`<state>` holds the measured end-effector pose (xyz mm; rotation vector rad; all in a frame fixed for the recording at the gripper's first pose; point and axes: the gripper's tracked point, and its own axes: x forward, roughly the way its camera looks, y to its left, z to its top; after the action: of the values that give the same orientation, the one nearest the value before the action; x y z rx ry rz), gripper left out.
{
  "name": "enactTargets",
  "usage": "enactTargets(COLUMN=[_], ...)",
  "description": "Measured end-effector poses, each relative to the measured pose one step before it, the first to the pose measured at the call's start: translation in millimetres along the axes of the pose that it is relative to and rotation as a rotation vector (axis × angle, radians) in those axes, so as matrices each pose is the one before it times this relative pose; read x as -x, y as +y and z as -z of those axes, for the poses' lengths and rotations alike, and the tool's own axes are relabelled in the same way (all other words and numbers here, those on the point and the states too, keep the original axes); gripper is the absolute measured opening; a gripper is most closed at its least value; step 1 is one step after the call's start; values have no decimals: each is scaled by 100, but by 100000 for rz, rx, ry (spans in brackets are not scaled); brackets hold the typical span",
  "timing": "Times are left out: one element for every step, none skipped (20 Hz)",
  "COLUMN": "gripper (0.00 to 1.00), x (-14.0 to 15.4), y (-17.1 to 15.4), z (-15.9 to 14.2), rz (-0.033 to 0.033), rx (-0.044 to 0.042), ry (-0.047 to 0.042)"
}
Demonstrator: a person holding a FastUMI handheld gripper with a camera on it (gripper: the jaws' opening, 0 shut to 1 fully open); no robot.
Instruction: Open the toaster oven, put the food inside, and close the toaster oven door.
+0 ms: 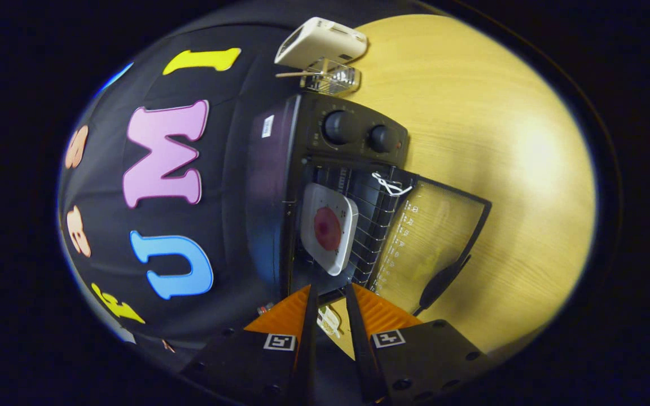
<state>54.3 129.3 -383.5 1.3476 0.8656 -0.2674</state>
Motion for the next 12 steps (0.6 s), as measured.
enactTargets(gripper=[35, 35, 51, 67, 83, 86, 98, 98, 98, 98, 99, 99], x=[1156, 871, 744, 919, 307, 66, -72, -60, -283, -469, -596, -772], y=[-30, -253, -536, -501, -451, -235, -90, 2, -361, -687, -771, -853], z=[62, 436, 380, 126, 55, 929, 989, 1426, 1517, 1235, 1128, 1315], rz=[-109, 569, 1221, 2504, 1761, 1310, 528, -254, 1494, 2985, 3994, 4620], rx=[9646, 10476, 9935, 8996, 7545, 5058, 3455, 3423, 5078, 6341, 7221, 7435], ry=[438, 586, 425, -875, 432, 892, 2438, 3976, 3614, 2276, 1196, 2077])
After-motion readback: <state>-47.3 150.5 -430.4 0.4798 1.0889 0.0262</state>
